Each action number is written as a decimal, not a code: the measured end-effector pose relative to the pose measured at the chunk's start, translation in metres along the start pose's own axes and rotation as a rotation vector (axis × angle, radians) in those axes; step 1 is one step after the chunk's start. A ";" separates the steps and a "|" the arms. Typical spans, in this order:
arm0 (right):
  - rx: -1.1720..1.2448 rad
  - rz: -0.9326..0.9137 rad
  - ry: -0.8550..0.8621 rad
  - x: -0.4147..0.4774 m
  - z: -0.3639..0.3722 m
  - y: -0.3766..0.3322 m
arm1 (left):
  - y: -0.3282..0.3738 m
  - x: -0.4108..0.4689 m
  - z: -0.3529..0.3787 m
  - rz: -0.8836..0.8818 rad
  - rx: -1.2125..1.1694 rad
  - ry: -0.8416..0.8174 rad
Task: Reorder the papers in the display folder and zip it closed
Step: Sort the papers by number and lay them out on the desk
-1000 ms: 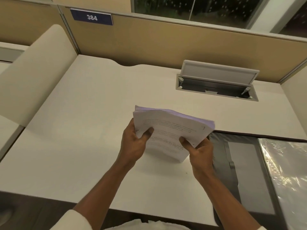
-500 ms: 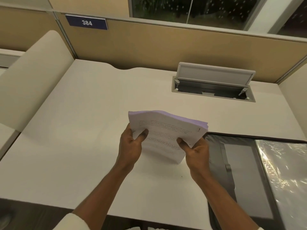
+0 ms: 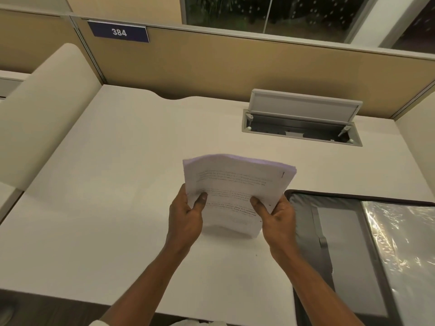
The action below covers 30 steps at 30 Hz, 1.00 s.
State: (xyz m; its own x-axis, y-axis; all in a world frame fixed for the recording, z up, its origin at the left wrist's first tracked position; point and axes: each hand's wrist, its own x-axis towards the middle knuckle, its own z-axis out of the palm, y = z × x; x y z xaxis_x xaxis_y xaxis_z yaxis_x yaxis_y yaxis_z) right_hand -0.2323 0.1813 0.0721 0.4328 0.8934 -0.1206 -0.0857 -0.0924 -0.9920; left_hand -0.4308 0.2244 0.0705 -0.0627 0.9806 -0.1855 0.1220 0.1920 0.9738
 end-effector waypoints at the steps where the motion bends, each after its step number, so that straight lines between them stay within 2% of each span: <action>1: -0.019 -0.006 -0.010 0.002 -0.003 -0.001 | 0.000 0.000 -0.002 0.005 0.024 -0.007; 8: -0.219 0.153 -0.093 0.018 -0.027 0.045 | -0.036 0.002 -0.004 -0.236 0.193 -0.141; 15: -0.434 0.280 -0.123 0.010 -0.039 0.105 | -0.076 0.006 0.006 -0.266 0.521 -0.192; 18: -0.625 0.235 -0.128 0.006 -0.038 0.113 | -0.083 0.008 0.014 -0.233 0.758 -0.183; 20: -0.751 0.181 -0.107 0.002 -0.035 0.114 | -0.079 0.005 0.020 -0.178 0.999 -0.143; 23: -0.859 0.058 -0.075 -0.006 -0.028 0.120 | -0.071 0.005 0.030 0.085 1.313 -0.076; 24: -0.877 0.017 -0.068 -0.009 -0.027 0.122 | -0.071 0.007 0.034 0.209 1.314 -0.069; 26: -0.899 -0.051 -0.052 -0.013 -0.024 0.127 | -0.071 0.010 0.048 0.303 1.156 -0.188; 28: -0.915 -0.098 -0.038 -0.015 -0.023 0.129 | -0.066 0.011 0.066 0.218 0.878 -0.302; 30: -0.948 -0.128 -0.030 -0.015 -0.022 0.130 | -0.059 0.014 0.084 0.059 0.619 -0.317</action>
State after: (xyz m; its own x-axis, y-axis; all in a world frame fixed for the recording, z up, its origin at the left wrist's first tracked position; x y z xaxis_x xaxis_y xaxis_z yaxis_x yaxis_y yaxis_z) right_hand -0.2301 0.1456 -0.0562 0.3639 0.9312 -0.0211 0.7289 -0.2988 -0.6160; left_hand -0.3553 0.2304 -0.0012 0.2420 0.9360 -0.2557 0.6642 0.0323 0.7469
